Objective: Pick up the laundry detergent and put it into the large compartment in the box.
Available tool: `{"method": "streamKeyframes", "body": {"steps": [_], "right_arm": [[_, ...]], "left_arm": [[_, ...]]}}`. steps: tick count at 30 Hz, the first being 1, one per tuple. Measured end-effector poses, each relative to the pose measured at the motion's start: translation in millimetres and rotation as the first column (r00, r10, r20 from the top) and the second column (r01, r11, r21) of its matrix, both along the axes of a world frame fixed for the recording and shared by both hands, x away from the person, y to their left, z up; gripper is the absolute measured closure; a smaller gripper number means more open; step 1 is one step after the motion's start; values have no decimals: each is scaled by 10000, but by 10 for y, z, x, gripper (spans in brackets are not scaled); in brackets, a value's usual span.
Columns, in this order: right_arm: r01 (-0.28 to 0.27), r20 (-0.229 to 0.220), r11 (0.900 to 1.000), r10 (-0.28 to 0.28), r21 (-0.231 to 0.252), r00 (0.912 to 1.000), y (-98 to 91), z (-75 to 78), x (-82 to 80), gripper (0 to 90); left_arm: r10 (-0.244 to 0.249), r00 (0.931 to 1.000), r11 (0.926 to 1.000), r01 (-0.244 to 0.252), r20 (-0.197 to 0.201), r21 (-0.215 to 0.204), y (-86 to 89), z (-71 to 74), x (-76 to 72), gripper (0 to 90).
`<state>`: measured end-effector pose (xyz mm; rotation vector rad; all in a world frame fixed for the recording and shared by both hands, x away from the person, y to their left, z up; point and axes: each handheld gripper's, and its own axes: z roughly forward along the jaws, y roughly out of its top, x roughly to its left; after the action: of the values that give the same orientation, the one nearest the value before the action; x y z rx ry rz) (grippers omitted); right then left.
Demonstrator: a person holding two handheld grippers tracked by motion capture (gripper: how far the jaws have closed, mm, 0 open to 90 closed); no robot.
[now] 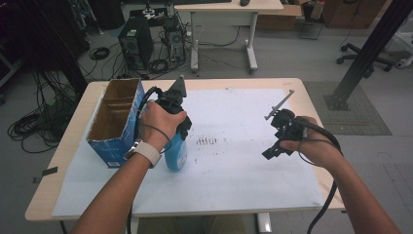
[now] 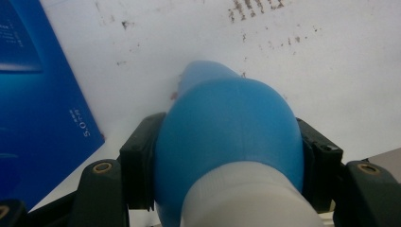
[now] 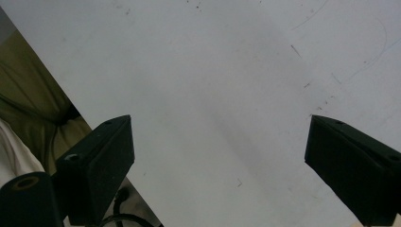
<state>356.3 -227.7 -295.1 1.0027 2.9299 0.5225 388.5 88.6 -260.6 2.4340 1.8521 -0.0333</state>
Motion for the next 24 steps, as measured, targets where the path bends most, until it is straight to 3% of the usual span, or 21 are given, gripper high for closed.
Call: {"method": "streamKeyframes", "body": {"steps": [24], "right_arm": [[-44,15,10000,44,24,10000,25,3,8,91]], "left_arm": [[37,9996,10000,-38,272,48,87,347,-25,373]]}}
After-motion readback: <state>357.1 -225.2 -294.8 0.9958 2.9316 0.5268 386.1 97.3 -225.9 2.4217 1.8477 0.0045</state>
